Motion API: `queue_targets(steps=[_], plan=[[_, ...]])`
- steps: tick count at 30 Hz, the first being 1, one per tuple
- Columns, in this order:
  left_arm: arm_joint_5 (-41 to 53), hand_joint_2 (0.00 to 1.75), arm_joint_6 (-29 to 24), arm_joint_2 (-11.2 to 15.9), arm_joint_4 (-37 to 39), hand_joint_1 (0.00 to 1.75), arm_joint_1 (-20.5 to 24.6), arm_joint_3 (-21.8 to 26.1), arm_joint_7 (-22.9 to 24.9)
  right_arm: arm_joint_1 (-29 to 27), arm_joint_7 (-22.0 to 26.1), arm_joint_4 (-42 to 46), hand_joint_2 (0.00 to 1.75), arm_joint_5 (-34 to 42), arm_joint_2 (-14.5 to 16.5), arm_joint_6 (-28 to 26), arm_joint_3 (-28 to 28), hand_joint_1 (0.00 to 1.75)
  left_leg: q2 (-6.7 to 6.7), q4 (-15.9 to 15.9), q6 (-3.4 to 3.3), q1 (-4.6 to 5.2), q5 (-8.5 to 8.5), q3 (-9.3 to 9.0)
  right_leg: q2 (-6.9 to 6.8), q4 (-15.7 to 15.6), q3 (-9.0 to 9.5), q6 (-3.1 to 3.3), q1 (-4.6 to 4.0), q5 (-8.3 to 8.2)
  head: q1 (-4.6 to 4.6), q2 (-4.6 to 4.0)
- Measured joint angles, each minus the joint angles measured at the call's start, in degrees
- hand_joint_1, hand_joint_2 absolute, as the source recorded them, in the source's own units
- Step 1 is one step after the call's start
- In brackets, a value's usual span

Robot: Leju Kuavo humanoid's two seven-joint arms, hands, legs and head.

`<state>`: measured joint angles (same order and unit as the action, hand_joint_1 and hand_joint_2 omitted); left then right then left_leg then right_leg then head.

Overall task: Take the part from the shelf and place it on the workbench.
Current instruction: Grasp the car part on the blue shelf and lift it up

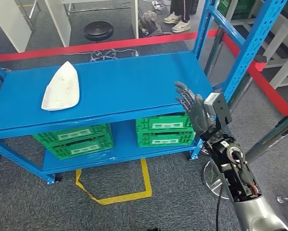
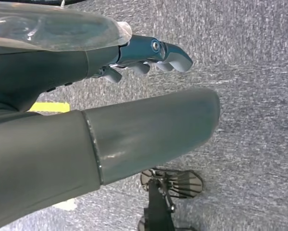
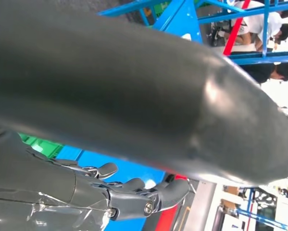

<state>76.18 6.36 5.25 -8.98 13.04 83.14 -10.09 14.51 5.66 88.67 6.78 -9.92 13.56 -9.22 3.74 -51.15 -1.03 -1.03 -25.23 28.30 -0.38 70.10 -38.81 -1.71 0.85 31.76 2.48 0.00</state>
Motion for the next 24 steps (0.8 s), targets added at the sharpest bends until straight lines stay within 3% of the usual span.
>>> queue_targets(steps=[1,2,4,5,7,10,12,14,15,16,17,19,21,24], plan=[[0.0,0.00,0.0,-0.1,0.0,0.00,0.0,0.0,0.0,-0.1,0.0,-0.1,0.00,0.0,0.0,0.0,0.0,0.00,-0.09,0.0,0.12,-0.10,-0.18,-0.15,0.00,1.3,-0.88,-0.22,0.19,-0.31,0.19,0.00],[0.0,0.00,0.0,-0.1,0.0,0.00,0.0,0.0,0.1,-0.2,0.0,-0.2,0.00,0.0,0.0,0.1,0.0,0.00,-0.21,-0.1,0.36,-0.27,-0.42,-0.40,-0.02,0.1,-0.51,-0.42,0.40,-1.79,0.33,0.00],[-0.1,0.00,0.0,-0.2,0.0,0.00,-0.1,0.0,0.1,-0.2,0.0,-0.3,0.00,0.0,0.0,0.1,0.0,0.00,-0.40,-0.4,1.10,-0.64,-1.16,-1.09,-0.32,-7.5,2.99,-0.95,0.86,-6.11,0.74,0.00],[-0.1,0.00,0.0,-0.1,0.0,0.00,-0.1,0.0,0.1,-0.1,0.0,-0.3,0.00,0.0,0.0,0.2,0.0,0.00,-0.48,-0.7,1.56,-0.62,-1.58,-1.30,-0.50,-11.2,4.82,-1.08,0.90,-7.22,1.03,0.00],[-0.1,0.00,0.0,-0.1,0.0,0.00,0.0,0.0,0.1,0.0,0.0,-0.4,0.00,0.0,0.0,0.2,0.0,0.00,-0.51,-1.1,2.42,-0.40,-2.07,-1.26,-0.61,-14.3,6.57,-0.38,0.74,-7.01,1.16,0.00],[-0.1,0.00,-0.1,0.0,0.0,0.00,0.0,0.0,0.1,-0.1,0.0,-0.4,0.00,-0.1,0.0,0.2,0.0,0.00,-0.52,-1.6,3.30,-0.56,-2.64,-1.20,0.05,-14.3,6.78,1.40,0.52,-6.24,0.37,0.00],[-0.1,0.00,-0.2,-0.1,0.0,0.00,0.2,0.0,0.0,0.2,0.0,-0.3,0.00,-0.3,0.0,0.2,0.0,0.00,-1.62,-5.9,3.51,-0.69,-4.68,0.90,0.39,-14.3,7.26,2.15,0.53,-5.97,-0.28,0.00],[-0.1,0.00,-0.2,-0.1,0.0,0.00,0.1,0.0,0.0,0.3,0.0,-0.3,0.00,-0.6,0.0,0.2,0.0,0.00,-2.75,-14.9,3.44,-0.57,-7.61,6.42,0.68,-14.3,7.59,2.68,0.28,-5.63,-1.06,0.00],[-0.1,0.00,-0.2,0.0,0.0,0.00,0.0,0.0,0.0,0.2,0.0,-0.3,0.00,-0.7,0.0,0.2,0.0,0.00,-2.98,-18.8,3.31,-0.47,-8.30,9.27,0.91,-14.3,7.78,2.90,0.07,-5.43,-1.32,0.00],[0.0,0.00,-0.2,0.0,0.0,0.00,-0.2,0.0,0.0,0.1,0.0,-0.3,0.00,-0.8,0.0,0.2,0.0,0.00,-3.12,-21.0,3.06,-0.34,-7.92,11.34,1.17,-14.3,8.07,3.06,-0.16,-5.20,-1.44,0.00],[0.0,0.00,-0.2,0.0,0.0,0.00,-0.3,0.0,0.0,0.1,0.0,-0.3,0.00,-0.8,0.0,0.2,0.0,0.00,-3.20,-20.5,2.65,-0.15,-6.28,12.14,1.46,-14.4,8.47,3.15,-0.38,-4.93,-1.51,0.00],[0.0,0.00,-0.2,0.0,0.0,0.00,-0.4,0.0,0.0,0.1,0.0,-0.3,0.00,-0.8,0.0,0.2,0.0,0.00,-3.51,-13.2,1.31,0.54,-0.57,10.41,1.98,-14.4,9.48,3.22,-0.75,-4.27,-1.63,0.00],[0.0,0.00,-0.2,0.2,0.0,0.00,-0.2,0.0,0.0,0.2,0.0,-0.3,0.00,-0.8,0.0,0.2,0.0,0.00,-3.84,-6.0,0.08,1.22,2.88,7.75,2.38,-14.5,10.07,3.04,-1.04,-3.65,-1.61,0.00],[0.0,0.00,-0.2,0.4,0.0,0.00,-0.1,0.0,0.0,0.2,-0.1,-0.3,0.00,-0.8,0.0,0.2,0.0,0.00,-3.77,-3.7,-0.18,1.57,2.83,6.63,2.72,-14.9,10.29,2.27,-0.84,-3.24,-1.67,0.00]])
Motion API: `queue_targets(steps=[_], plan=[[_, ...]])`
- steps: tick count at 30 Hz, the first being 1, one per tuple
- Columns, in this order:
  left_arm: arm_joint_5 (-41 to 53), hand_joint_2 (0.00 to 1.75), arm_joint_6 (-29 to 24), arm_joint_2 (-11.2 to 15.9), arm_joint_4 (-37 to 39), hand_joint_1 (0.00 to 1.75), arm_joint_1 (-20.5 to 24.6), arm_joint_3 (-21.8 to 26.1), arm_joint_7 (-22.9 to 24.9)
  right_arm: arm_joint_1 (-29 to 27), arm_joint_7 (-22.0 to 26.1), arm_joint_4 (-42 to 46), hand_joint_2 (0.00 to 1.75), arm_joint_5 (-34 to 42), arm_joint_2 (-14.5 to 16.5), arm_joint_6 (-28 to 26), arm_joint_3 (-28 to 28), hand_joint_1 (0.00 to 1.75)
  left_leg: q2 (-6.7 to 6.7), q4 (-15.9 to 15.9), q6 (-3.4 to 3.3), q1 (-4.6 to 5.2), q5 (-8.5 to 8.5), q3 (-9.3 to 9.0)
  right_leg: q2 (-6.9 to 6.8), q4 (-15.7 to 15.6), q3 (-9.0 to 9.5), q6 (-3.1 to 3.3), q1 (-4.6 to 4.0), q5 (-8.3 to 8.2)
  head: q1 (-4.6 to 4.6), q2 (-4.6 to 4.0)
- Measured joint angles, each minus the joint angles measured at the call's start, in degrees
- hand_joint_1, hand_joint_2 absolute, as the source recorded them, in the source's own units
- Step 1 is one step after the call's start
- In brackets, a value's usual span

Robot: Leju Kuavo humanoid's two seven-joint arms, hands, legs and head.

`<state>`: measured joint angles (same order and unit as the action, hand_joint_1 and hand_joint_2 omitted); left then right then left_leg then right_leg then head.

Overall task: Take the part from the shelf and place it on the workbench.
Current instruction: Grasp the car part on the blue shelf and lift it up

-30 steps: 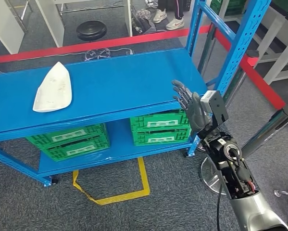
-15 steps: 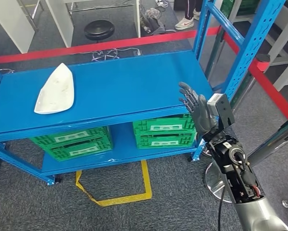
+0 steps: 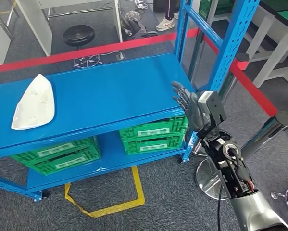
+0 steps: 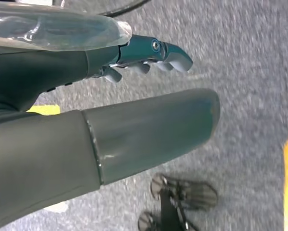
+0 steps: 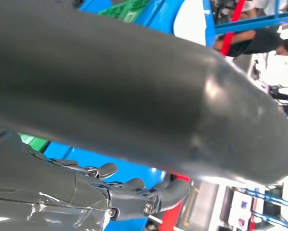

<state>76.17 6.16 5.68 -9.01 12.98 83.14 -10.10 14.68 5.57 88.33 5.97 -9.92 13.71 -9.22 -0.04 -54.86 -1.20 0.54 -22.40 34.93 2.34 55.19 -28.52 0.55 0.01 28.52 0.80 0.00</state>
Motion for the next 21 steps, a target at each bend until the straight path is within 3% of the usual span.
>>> queue_targets(steps=[2,3,6,7,8,10,12,14,18,21], plan=[[0.0,0.00,0.0,0.0,0.0,0.00,0.1,0.0,0.0,0.1,0.0,0.1,0.00,0.0,0.0,0.0,0.0,0.00,0.16,1.1,-0.09,-0.37,0.06,-0.93,-0.46,0.8,-0.09,-0.62,-0.05,0.87,0.06,0.00],[0.0,0.00,0.0,-0.1,0.0,0.00,0.1,0.0,0.0,0.2,0.0,0.1,0.00,0.0,0.0,0.0,0.1,0.00,0.24,1.6,-0.16,-0.63,0.09,-1.46,-0.79,2.6,-0.80,-0.91,-0.10,1.96,0.26,0.00],[0.1,0.00,0.0,-0.3,0.0,0.00,0.1,0.0,0.0,0.1,-0.1,0.1,0.00,0.0,0.0,-0.1,0.1,0.00,0.32,2.0,-0.36,-0.85,-0.27,-2.28,-1.51,13.8,-6.63,-1.62,0.28,6.56,1.11,0.00],[0.1,0.00,0.0,-0.4,0.0,0.00,0.1,0.0,0.0,-0.1,-0.2,0.1,0.00,0.0,0.0,-0.1,0.2,0.00,0.33,2.0,-0.32,-0.86,-0.43,-2.45,-1.61,16.3,-8.22,-1.81,0.45,6.91,1.36,0.00],[0.2,0.00,0.0,-0.4,0.0,0.00,0.1,0.0,0.0,-0.2,-0.2,0.1,0.00,0.0,0.0,-0.2,0.2,0.00,0.33,1.9,-0.24,-0.89,-0.61,-2.63,-1.70,16.3,-8.66,-1.97,0.59,6.00,1.56,0.00],[0.2,0.00,0.0,-0.5,0.0,0.00,0.1,0.0,0.0,-0.3,-0.3,0.1,0.00,0.0,0.0,-0.2,0.3,0.00,0.33,1.7,0.08,-0.98,-1.05,-3.15,-1.96,9.8,-6.19,-2.17,0.83,1.44,1.93,0.00],[0.2,0.00,0.0,-0.6,0.0,0.00,0.1,0.0,0.0,-0.2,-0.3,0.1,0.00,0.0,0.0,-0.2,0.4,0.00,0.32,1.4,0.57,-0.96,-1.51,-3.51,-2.20,2.3,-2.85,-2.03,0.85,-1.65,2.26,0.00],[0.2,0.00,0.0,-0.6,0.0,0.00,0.2,0.0,0.0,-0.3,-0.3,0.2,0.00,0.0,0.0,-0.2,0.4,0.00,0.31,1.1,0.97,-0.79,-1.82,-3.46,-2.11,-0.2,-1.70,-1.43,0.70,-1.93,2.22,0.00],[0.3,0.00,0.0,-0.5,0.0,0.00,0.1,0.0,0.0,-0.3,-0.3,0.3,0.00,0.0,0.0,-0.3,0.4,0.00,0.35,0.9,-0.10,-0.71,-1.69,-3.33,-1.78,-0.4,-1.33,-0.91,0.48,-2.19,1.29,0.00],[0.3,0.00,0.0,-0.4,0.0,0.00,0.2,0.0,0.0,-0.3,-0.4,0.3,0.00,0.0,0.0,-0.3,0.4,0.00,0.36,1.2,-0.05,-0.76,-1.55,-3.46,-1.77,-0.4,-1.36,-0.74,0.36,-2.14,0.80,0.00]])
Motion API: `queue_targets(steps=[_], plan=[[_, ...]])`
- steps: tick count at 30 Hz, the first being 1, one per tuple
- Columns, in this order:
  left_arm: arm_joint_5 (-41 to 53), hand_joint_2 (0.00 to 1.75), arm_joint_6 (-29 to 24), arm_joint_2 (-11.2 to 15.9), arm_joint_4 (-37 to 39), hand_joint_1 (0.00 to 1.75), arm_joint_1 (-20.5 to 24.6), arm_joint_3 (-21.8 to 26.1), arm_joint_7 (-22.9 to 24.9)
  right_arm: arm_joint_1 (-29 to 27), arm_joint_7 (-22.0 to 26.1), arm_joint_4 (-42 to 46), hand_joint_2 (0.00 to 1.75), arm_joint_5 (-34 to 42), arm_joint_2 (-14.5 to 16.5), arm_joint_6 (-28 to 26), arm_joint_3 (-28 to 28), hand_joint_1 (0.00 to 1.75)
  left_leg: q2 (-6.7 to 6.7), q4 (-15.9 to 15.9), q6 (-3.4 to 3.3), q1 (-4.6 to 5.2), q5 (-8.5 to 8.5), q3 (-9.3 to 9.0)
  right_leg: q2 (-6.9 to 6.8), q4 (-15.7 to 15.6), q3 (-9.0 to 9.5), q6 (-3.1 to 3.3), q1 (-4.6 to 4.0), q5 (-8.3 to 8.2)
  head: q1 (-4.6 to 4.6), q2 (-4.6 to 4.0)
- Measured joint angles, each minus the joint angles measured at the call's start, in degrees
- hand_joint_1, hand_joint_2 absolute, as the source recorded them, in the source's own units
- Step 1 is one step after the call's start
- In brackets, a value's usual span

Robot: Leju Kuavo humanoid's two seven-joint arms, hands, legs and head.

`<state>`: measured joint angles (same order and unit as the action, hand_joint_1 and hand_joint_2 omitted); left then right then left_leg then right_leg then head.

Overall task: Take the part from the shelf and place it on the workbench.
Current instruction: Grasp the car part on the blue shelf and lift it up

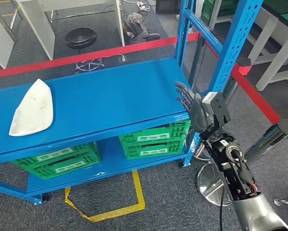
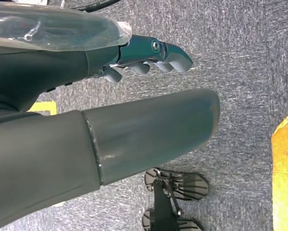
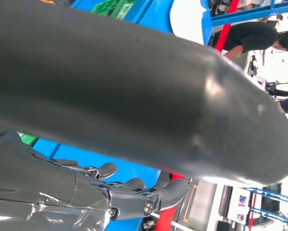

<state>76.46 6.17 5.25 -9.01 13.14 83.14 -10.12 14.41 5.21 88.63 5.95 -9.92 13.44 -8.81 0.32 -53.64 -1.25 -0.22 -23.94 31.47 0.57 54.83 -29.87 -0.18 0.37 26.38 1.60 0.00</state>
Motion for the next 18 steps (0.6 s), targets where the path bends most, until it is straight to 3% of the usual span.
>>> queue_targets(steps=[7,9,12,14,16,18], plan=[[0.1,0.00,0.0,0.0,0.0,0.00,0.0,0.0,0.0,0.0,-0.4,0.2,0.00,0.0,0.0,0.0,0.0,0.00,0.00,0.3,1.79,-0.36,-0.06,-0.10,-0.03,0.0,-0.01,0.49,-0.35,0.19,-0.29,0.00],[0.1,0.00,0.0,0.0,0.0,0.00,0.1,0.0,0.0,0.0,-0.5,0.2,0.00,0.0,0.0,0.0,0.0,0.00,-0.01,0.2,1.65,-0.28,-0.22,-0.05,-0.02,-0.2,0.08,0.34,-0.18,0.12,-0.31,0.00],[0.1,0.00,0.0,0.1,0.0,0.00,0.2,0.0,0.1,0.0,-0.5,0.7,0.00,0.0,0.0,0.0,0.2,0.00,0.16,2.2,0.70,-0.62,0.31,-1.24,-0.08,-0.8,0.40,-0.35,-0.08,0.13,-0.48,0.00],[0.2,0.00,0.1,0.0,0.0,0.00,0.3,0.0,0.1,0.1,-0.6,0.9,0.00,0.0,0.0,0.0,0.4,0.00,0.37,4.0,0.57,-1.13,0.95,-2.49,-0.16,2.9,-1.22,-0.85,0.00,2.23,-0.14,0.00],[0.2,0.00,0.1,-0.1,0.0,0.00,0.4,0.0,0.2,-0.2,-0.6,0.9,0.00,0.0,0.0,0.0,0.6,0.00,0.45,4.2,0.64,-1.24,0.84,-2.80,-0.19,10.9,-5.25,-1.54,0.42,5.70,0.37,0.00],[0.2,0.00,0.1,-0.2,0.0,0.00,0.3,0.0,0.2,-0.7,-0.7,0.9,0.00,0.0,0.0,0.0,0.8,0.00,0.46,4.0,1.04,-1.55,0.49,-2.91,-0.22,15.8,-8.23,-2.31,1.02,6.56,0.76,0.00]])
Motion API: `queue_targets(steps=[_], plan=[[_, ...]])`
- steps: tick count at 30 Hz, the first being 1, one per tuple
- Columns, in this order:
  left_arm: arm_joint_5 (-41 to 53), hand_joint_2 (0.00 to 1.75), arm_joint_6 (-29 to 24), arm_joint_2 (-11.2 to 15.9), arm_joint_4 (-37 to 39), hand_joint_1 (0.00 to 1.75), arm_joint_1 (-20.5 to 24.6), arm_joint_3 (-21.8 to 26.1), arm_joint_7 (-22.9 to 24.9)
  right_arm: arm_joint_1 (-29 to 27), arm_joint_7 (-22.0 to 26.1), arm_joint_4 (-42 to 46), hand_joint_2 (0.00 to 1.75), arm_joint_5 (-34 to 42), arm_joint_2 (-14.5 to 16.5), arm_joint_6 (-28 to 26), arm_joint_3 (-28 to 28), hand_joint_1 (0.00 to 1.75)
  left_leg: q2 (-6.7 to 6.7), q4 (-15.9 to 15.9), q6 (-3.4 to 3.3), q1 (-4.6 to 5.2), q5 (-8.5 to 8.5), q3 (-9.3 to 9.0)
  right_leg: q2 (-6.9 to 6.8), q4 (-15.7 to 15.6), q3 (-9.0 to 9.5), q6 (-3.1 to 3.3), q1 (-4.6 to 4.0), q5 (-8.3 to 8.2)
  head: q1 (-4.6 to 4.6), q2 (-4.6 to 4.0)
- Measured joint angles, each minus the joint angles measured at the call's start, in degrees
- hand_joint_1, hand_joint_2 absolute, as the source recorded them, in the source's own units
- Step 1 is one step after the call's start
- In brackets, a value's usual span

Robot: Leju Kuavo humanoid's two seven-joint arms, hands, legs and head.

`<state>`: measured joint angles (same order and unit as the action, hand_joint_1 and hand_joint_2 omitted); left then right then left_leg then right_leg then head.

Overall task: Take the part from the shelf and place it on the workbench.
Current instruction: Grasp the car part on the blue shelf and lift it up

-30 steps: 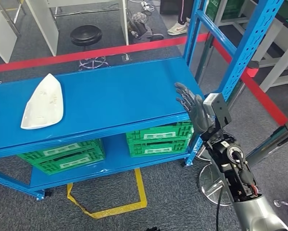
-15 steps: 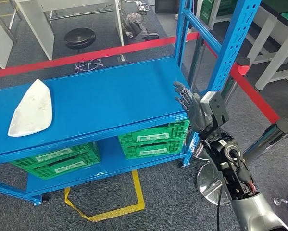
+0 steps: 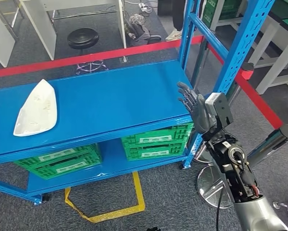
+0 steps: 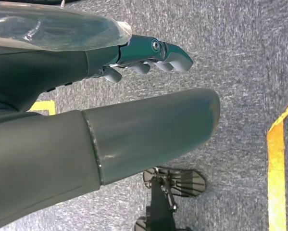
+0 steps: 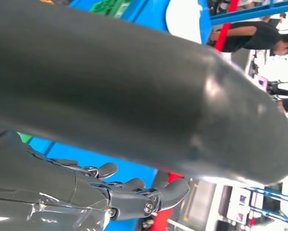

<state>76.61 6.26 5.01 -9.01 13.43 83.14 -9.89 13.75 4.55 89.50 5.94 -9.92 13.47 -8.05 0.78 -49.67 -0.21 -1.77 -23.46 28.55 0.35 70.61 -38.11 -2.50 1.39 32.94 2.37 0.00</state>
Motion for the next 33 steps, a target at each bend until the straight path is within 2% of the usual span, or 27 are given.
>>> queue_targets(steps=[1,3,4,5,6,7,8,10,12,14,15,16,17,19,20,21,22,24,26,27,29,30,31,32,33], plan=[[0.0,0.00,0.0,-0.1,0.0,0.00,0.0,0.0,0.0,-0.1,0.0,0.0,0.00,0.0,0.0,0.0,0.1,0.00,-0.01,-0.3,0.37,-0.30,-0.33,-0.12,-0.06,-1.1,0.26,-0.47,0.36,-1.45,0.13,0.00],[0.0,0.00,0.1,-0.1,0.0,0.00,0.0,0.0,0.0,-0.1,-0.1,0.0,0.00,0.0,0.0,0.1,0.2,0.00,-0.08,-1.4,1.43,-1.03,-1.35,-0.38,-0.26,-8.7,3.68,-1.59,1.07,-5.72,0.43,0.00],[0.0,0.00,0.1,0.0,0.0,0.00,0.0,0.0,0.0,-0.1,-0.1,0.0,0.00,0.0,0.0,0.1,0.2,0.00,-0.14,-2.0,2.04,-1.18,-1.92,-0.40,-0.23,-12.2,5.36,-1.94,1.21,-7.01,0.71,0.00],[0.0,0.00,0.1,0.0,0.0,0.00,0.0,0.0,0.0,-0.1,-0.1,0.0,0.00,0.0,0.0,0.2,0.2,0.00,-0.22,-2.6,2.57,-1.22,-2.32,-0.27,-0.07,-14.1,6.41,-1.66,1.22,-7.33,0.96,0.00],[0.1,0.00,0.1,0.1,0.0,0.00,0.1,0.0,0.0,-0.2,-0.1,0.0,0.00,0.1,0.0,0.2,0.2,0.00,-0.28,-3.0,2.96,-1.16,-2.52,-0.12,0.15,-14.5,6.69,-1.07,1.03,-6.86,0.92,0.00],[0.1,0.00,0.1,0.1,0.0,0.00,0.1,0.0,0.0,-0.2,-0.2,0.0,0.00,0.2,0.0,0.3,0.2,0.00,-0.31,-3.1,3.23,-1.12,-2.54,-0.04,0.38,-14.3,6.63,-0.20,0.87,-6.69,0.77,0.00],[0.1,0.00,0.1,0.1,0.0,0.00,0.1,0.0,0.0,-0.3,-0.1,0.1,0.00,0.3,0.0,0.5,0.3,0.00,-0.32,-3.1,3.42,-1.23,-2.55,-0.01,0.53,-14.1,6.66,0.64,0.80,-6.58,0.43,0.00],[0.2,0.00,0.1,0.1,0.0,0.00,0.3,0.0,0.0,-0.3,-0.1,0.2,0.00,0.5,0.0,0.8,0.3,0.00,-0.31,-4.7,3.53,-1.38,-3.44,0.63,0.61,-14.1,6.79,1.53,0.73,-6.44,-0.37,0.00],[0.3,0.00,0.1,0.0,0.0,0.00,0.5,0.0,0.0,-0.1,-0.1,0.4,0.00,0.8,0.0,0.9,0.3,0.00,-0.31,-11.0,3.31,-1.17,-6.15,3.94,0.58,-14.2,7.06,2.06,0.58,-6.32,-1.15,0.00],[0.3,0.00,0.1,0.0,0.0,0.00,0.5,0.0,0.0,-0.2,-0.1,0.4,0.00,1.0,0.0,0.9,0.3,0.00,-0.33,-19.9,2.87,-0.67,-8.98,9.34,0.56,-14.2,7.20,2.41,0.15,-6.10,-1.60,0.00],[0.3,0.00,0.1,0.0,0.0,0.00,0.4,0.0,0.0,-0.3,-0.1,0.4,0.00,1.0,0.0,0.9,0.3,0.00,-0.34,-22.7,2.50,-0.36,-9.22,11.42,0.58,-14.2,7.35,2.63,-0.14,-5.95,-1.68,0.00],[0.3,0.00,0.1,0.0,0.0,0.00,0.4,0.0,0.0,-0.4,-0.1,0.4,0.00,1.0,0.0,0.9,0.3,0.00,-0.37,-23.5,1.97,-0.02,-8.43,12.61,0.62,-14.2,7.58,2.87,-0.46,-5.77,-1.73,0.00],[0.4,0.00,0.1,0.0,0.0,0.00,0.4,0.0,0.0,-0.4,-0.1,0.4,0.00,1.0,0.0,0.9,0.3,0.00,-0.40,-21.7,1.25,0.41,-6.46,12.48,0.66,-14.3,7.91,3.08,-0.78,-5.56,-1.75,0.00],[0.4,0.00,0.1,0.0,0.0,0.00,0.5,0.0,0.0,-0.4,-0.1,0.4,0.00,1.0,0.0,0.9,0.3,0.00,-0.48,-13.7,-0.78,1.55,-1.50,9.69,0.71,-14.3,8.59,3.34,-1.29,-5.09,-1.73,0.00],[0.5,0.00,0.0,0.0,0.0,0.00,0.6,0.0,0.0,-0.4,-0.1,0.5,0.00,1.0,0.0,0.9,0.3,0.00,-0.44,-9.9,-1.59,2.03,0.07,8.21,0.76,-14.4,8.77,3.32,-1.52,-4.86,-1.67,0.00],[0.5,0.00,0.0,0.2,0.0,0.00,0.6,0.0,0.0,-0.4,-0.1,0.5,0.00,0.9,0.0,0.9,0.3,0.00,-0.40,-7.5,-1.98,2.40,0.76,7.23,0.77,-14.4,8.80,3.22,-1.59,-4.69,-1.60,0.00],[0.5,0.00,-0.1,0.3,0.0,0.00,0.7,0.0,0.0,-0.5,-0.2,0.5,0.00,0.9,0.0,0.9,0.3,0.00,-0.35,-6.5,-2.04,2.62,0.66,6.83,0.78,-14.5,8.75,3.04,-1.55,-4.58,-1.56,0.00],[0.6,0.00,-0.2,0.3,0.0,0.00,0.6,0.0,0.0,-0.6,-0.2,0.7,0.00,0.8,0.0,0.9,0.4,0.00,-0.32,-5.6,-1.53,2.56,0.64,6.44,0.69,-14.8,8.69,2.52,-1.40,-4.44,-1.62,0.00],[0.6,0.00,-0.2,0.2,0.0,0.00,0.7,0.0,-0.1,-0.6,-0.3,0.9,0.00,0.8,0.0,0.9,0.5,0.00,-0.34,-4.5,-1.33,2.15,0.83,5.70,0.46,-13.0,7.99,1.90,-1.37,-3.04,-1.55,0.00],[0.6,0.00,-0.3,0.1,0.0,0.00,0.7,0.0,-0.1,-0.6,-0.3,1.0,0.00,0.8,0.0,1.0,0.5,0.00,-0.35,-4.1,-1.27,1.93,0.89,5.35,0.34,-10.3,6.78,1.63,-1.34,-1.56,-1.33,0.00],[0.7,0.00,-0.3,-0.1,0.0,0.00,0.7,0.0,-0.1,-0.6,-0.3,1.0,0.00,0.8,0.0,1.1,0.6,0.00,-0.45,-4.0,-1.39,1.93,0.77,5.13,0.26,-2.4,3.00,1.23,-1.24,1.92,-0.76,0.00],[0.7,0.00,-0.3,-0.1,0.0,0.00,0.6,0.0,-0.1,-0.7,-0.4,1.0,0.00,0.7,0.0,1.1,0.6,0.00,-0.54,-4.0,-1.40,1.93,0.69,5.08,0.24,0.6,1.33,1.09,-1.19,2.72,-0.50,0.00],[0.7,0.00,-0.3,-0.2,0.0,0.00,0.6,0.0,-0.1,-0.8,-0.4,1.0,0.00,0.6,0.0,1.2,0.6,0.00,-0.70,-4.0,-1.37,1.94,0.62,5.01,0.23,1.7,0.54,1.00,-1.17,2.46,-0.29,0.00],[0.7,0.00,-0.3,-0.2,0.0,0.00,0.6,0.0,-0.1,-0.9,-0.5,1.0,0.00,0.4,0.0,1.3,0.6,0.00,-0.89,-4.1,-1.29,1.94,0.54,4.88,0.22,0.4,0.90,0.99,-1.16,1.08,-0.15,0.00],[0.7,0.00,-0.4,-0.2,0.0,0.00,0.6,0.0,-0.1,-0.9,-0.5,1.0,0.00,0.3,0.0,1.4,0.7,0.00,-1.11,-4.1,-1.17,1.94,0.44,4.68,0.26,-3.0,2.43,1.05,-1.16,-1.21,0.03,0.00]])
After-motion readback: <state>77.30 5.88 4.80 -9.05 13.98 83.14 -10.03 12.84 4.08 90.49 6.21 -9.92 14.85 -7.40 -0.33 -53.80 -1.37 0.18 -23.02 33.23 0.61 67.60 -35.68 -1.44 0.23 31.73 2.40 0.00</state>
